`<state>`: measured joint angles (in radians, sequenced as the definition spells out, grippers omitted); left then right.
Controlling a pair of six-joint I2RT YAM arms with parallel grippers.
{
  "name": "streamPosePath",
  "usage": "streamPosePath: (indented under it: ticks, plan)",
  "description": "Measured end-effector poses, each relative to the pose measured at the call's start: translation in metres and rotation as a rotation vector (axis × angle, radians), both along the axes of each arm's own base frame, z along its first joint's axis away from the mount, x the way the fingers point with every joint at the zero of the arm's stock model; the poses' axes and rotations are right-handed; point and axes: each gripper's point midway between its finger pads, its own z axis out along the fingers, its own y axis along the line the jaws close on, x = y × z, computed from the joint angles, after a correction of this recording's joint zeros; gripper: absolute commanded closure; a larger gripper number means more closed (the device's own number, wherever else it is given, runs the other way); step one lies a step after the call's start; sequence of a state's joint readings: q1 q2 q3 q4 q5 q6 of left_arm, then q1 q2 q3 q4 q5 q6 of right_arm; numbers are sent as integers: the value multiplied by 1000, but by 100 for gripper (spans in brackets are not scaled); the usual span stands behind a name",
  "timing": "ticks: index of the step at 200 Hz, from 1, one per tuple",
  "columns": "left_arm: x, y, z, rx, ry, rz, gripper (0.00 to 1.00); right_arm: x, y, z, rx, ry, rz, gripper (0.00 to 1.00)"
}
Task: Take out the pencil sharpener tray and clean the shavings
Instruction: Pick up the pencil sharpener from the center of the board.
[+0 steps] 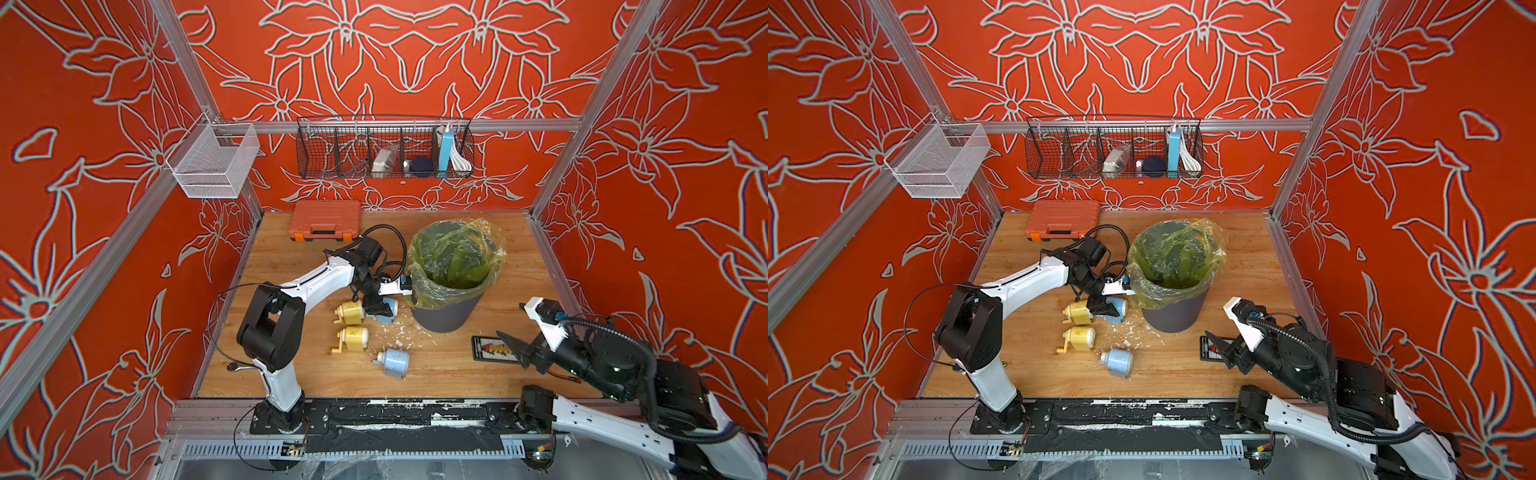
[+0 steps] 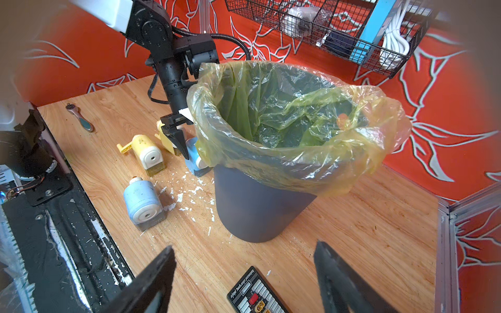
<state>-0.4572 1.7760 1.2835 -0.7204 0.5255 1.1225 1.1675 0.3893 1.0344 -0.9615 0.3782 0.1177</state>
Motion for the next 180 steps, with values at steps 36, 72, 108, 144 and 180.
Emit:
streamPosePath:
  ticks: [36, 72, 108, 144, 180]
  plan:
    - [-3, 3, -12, 15, 4, -7, 31, -1, -3, -1, -5, 1, -3, 17]
    - [-3, 5, -25, 28, 7, -9, 33, -1, -3, -1, -6, 2, -2, 17]
    - [-3, 6, -34, 29, -9, -13, 43, -1, -4, 4, -7, 2, -2, 17]
    - [-3, 5, -34, 8, -21, -9, 59, -2, -5, 7, -2, 0, -2, 17]
    - [-9, 8, -31, -9, -47, 4, 90, -1, 0, 6, -12, 7, 4, 18]
